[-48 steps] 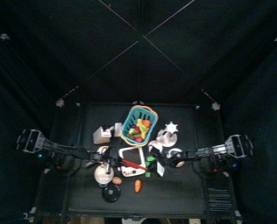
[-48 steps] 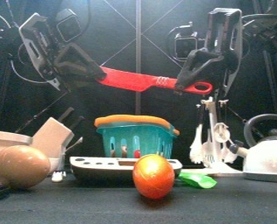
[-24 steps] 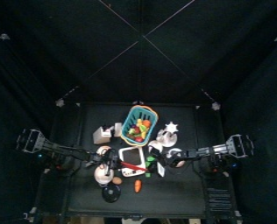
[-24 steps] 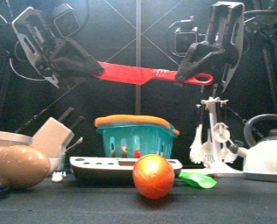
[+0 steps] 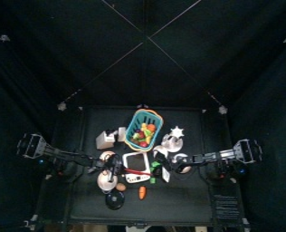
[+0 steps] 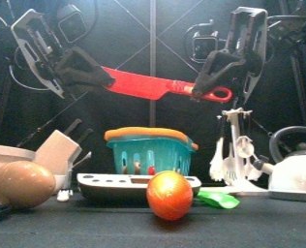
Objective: Grab knife with other hand
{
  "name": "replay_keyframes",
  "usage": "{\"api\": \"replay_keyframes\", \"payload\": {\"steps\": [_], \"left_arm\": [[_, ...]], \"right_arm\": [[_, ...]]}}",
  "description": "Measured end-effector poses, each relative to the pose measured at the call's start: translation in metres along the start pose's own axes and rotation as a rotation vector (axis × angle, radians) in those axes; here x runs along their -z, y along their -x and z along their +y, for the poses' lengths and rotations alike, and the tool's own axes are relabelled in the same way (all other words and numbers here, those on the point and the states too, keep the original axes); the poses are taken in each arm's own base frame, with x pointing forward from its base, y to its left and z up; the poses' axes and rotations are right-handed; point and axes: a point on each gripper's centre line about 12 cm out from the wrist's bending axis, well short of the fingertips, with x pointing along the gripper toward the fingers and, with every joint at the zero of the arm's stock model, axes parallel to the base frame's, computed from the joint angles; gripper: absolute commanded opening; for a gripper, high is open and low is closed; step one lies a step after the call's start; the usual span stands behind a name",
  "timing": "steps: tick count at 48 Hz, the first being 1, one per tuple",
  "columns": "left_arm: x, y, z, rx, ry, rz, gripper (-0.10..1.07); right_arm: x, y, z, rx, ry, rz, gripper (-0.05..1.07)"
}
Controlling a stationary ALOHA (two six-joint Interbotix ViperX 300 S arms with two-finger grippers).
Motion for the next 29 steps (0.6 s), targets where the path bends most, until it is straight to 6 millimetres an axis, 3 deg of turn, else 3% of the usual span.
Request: {"api": "replay_keyframes", "payload": {"steps": [12, 29], "left_arm": [[0.0, 0.0, 0.001, -0.002, -0.003, 0.001, 0.26], [0.003, 0.004, 0.001, 0.0, -0.003, -0.003, 0.26]], "right_arm": [[-0.004, 0.009, -0.004, 0.078, 0.016, -0.055, 0.83], [-0.02, 0.04, 0.009, 0.074, -0.026, -0.169, 0.87]]}}
